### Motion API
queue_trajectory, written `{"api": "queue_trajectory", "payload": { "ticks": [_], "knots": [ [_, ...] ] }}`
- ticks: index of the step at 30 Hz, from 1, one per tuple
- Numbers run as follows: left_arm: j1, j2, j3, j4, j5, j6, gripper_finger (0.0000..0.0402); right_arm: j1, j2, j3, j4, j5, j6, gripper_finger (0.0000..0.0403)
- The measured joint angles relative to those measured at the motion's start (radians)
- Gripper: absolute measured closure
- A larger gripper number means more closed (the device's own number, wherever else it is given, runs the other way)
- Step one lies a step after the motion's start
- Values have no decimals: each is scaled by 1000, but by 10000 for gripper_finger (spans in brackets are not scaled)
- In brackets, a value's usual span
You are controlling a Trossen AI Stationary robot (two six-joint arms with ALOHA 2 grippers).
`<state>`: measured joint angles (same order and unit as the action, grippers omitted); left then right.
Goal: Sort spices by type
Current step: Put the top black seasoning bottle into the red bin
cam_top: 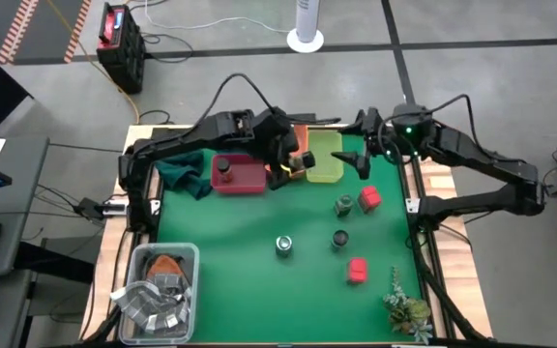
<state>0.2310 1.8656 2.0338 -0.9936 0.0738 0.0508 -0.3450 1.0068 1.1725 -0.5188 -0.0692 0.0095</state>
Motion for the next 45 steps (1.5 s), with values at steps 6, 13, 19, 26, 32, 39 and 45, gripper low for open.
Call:
{"api": "queue_trajectory", "payload": {
  "ticks": [6, 13, 19, 26, 32, 39, 45],
  "knots": [
    [0, -11, -165, 25, 0, -11, 281, 4, 0, 0, -158, 0, 50, 33],
    [22, -132, -462, 278, 27, -84, 281, 56, 11, -64, -210, -5, 96, 33],
    [58, -323, -759, 576, -24, -193, 281, 94, 55, -115, -117, -9, 152, 33],
    [61, -498, -993, 791, -233, -233, 281, 138, 192, -115, 83, -10, 144, 33],
    [56, -548, -1111, 860, -274, -284, 281, 125, 313, -113, 308, -10, 156, 33],
    [56, -558, -1158, 909, -306, -287, 281, 111, 484, -18, 354, -10, 149, 33],
    [56, -558, -1158, 921, -286, -233, 281, 67, 607, 89, 358, -56, 173, 33]
  ]
}}
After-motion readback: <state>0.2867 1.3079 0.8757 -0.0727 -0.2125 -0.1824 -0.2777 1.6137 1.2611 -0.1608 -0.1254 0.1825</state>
